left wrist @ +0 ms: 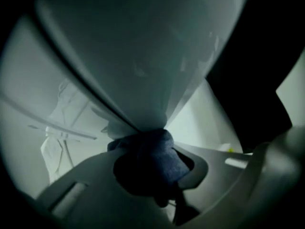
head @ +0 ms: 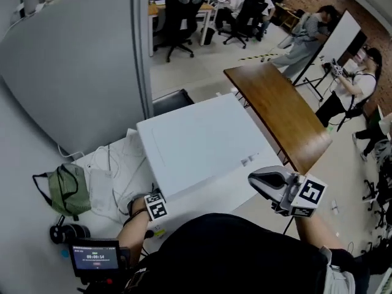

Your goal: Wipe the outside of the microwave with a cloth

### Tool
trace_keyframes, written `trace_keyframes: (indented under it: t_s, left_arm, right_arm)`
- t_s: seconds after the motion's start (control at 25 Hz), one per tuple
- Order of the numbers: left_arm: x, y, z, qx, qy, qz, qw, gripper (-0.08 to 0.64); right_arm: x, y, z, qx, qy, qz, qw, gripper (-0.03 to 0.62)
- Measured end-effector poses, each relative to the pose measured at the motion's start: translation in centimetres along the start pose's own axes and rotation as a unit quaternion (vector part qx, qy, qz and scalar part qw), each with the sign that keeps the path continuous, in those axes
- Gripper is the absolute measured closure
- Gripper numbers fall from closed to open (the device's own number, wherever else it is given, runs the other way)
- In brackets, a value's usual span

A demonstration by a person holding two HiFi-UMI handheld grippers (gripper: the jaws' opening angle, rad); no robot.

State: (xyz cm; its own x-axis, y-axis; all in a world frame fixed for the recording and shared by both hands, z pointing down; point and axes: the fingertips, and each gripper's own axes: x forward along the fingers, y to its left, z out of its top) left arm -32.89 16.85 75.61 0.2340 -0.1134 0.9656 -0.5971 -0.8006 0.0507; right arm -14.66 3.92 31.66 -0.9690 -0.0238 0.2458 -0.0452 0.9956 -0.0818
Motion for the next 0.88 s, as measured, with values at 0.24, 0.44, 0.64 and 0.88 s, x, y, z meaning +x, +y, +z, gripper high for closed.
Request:
trace_keyframes:
  t_s: [0.24, 0.44, 0.64, 0.88]
  left_arm:
    - [-4.4, 1.3, 1.0, -0.072, -0.037, -0.005, 0.9967, 0.503]
    - [-12.2, 2.5, 0.9, -0.201, -0.061, 0.065, 0.9754, 0.503]
    - [-20.3, 4.8, 0.8, -0.306, -0.07, 0.181, 0.9319, 0.503]
    - [-29.1, 5.2, 7.7, -0.317, -0.133, 0.29, 0.8933, 0.503]
  right_arm:
    - [-2.8, -1.3, -0.7, -0.002, -0.023, -0.001, 1.0, 0.588]
    - [-5.3, -4.5, -0.6, -0.011, -0.062, 0.054, 0.997, 0.588]
    - [-9.5, -10.2, -1.4, -0.014, -0.089, 0.102, 0.991, 0.588]
    - [-11.6, -15.4, -1.9, -0.011, -0.084, 0.12, 0.989, 0.588]
